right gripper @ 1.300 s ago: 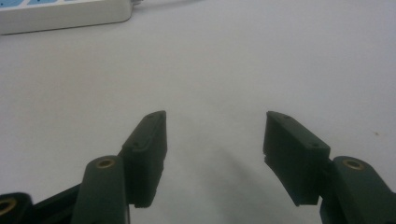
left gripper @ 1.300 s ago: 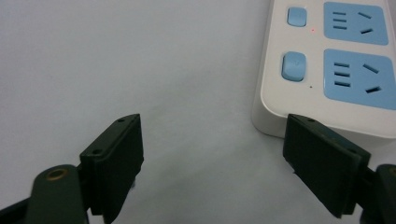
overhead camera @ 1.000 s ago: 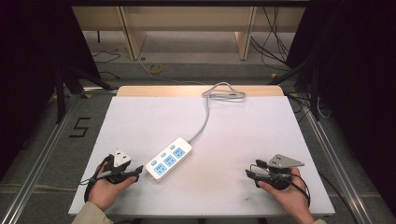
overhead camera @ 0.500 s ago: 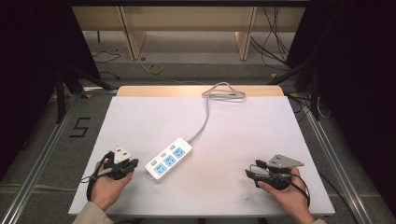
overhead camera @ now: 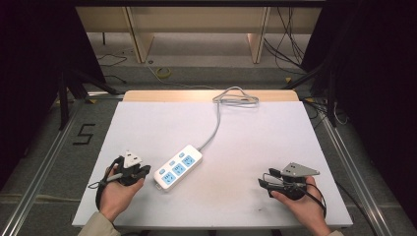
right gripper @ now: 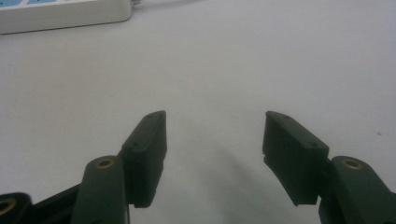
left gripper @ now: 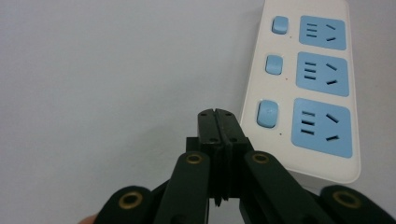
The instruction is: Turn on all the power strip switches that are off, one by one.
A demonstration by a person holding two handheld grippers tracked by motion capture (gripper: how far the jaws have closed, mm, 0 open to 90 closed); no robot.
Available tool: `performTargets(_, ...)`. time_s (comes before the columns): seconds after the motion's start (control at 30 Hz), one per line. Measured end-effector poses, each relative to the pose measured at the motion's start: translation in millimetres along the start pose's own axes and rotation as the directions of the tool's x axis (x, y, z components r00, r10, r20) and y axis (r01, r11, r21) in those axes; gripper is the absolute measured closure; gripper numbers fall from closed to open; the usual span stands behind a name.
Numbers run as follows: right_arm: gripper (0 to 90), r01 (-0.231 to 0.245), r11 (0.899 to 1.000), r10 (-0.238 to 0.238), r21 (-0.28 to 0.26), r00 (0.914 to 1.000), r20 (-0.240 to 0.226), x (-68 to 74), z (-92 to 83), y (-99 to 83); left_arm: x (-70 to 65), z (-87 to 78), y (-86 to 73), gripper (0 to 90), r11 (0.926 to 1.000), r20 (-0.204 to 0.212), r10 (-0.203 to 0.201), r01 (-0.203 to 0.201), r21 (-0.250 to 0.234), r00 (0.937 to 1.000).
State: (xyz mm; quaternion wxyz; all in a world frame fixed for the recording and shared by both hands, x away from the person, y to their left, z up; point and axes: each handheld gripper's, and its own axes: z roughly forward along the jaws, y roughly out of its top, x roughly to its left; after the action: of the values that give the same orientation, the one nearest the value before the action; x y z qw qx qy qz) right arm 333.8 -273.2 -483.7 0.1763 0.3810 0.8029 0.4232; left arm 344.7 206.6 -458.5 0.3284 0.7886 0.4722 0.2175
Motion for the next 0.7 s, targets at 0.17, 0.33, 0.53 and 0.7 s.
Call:
performTargets(0.17, 40.7, 0.002, 1.000, -0.002, 0.000, 1.0000, -0.002, 0.0, 0.4, 0.1, -1.7, 2.6, 6.4, 89.7, 1.0000, 0.006, -0.005, 0.005, 0.001, 1.0000)
performTargets(0.33, 40.5, 0.000, 1.000, 0.000, 0.002, 1.0000, -0.004, 0.8, 0.9, 0.1, -2.0, 5.8, 11.4, 89.8, 1.0000, 0.011, -0.003, 0.003, 0.002, 0.9999)
performTargets(0.53, 40.4, 0.001, 1.000, -0.001, 0.003, 1.0000, -0.005, 0.9, 1.0, 0.0, -2.8, 9.5, 18.0, 89.8, 1.0000, 0.017, -0.001, 0.001, 0.005, 0.9999)
performTargets(0.7, 40.3, 0.003, 1.000, -0.002, 0.005, 1.0000, -0.004, 0.8, 1.4, 0.0, -4.2, 12.4, 23.0, 89.8, 0.9999, 0.022, 0.001, -0.002, 0.010, 0.9998)
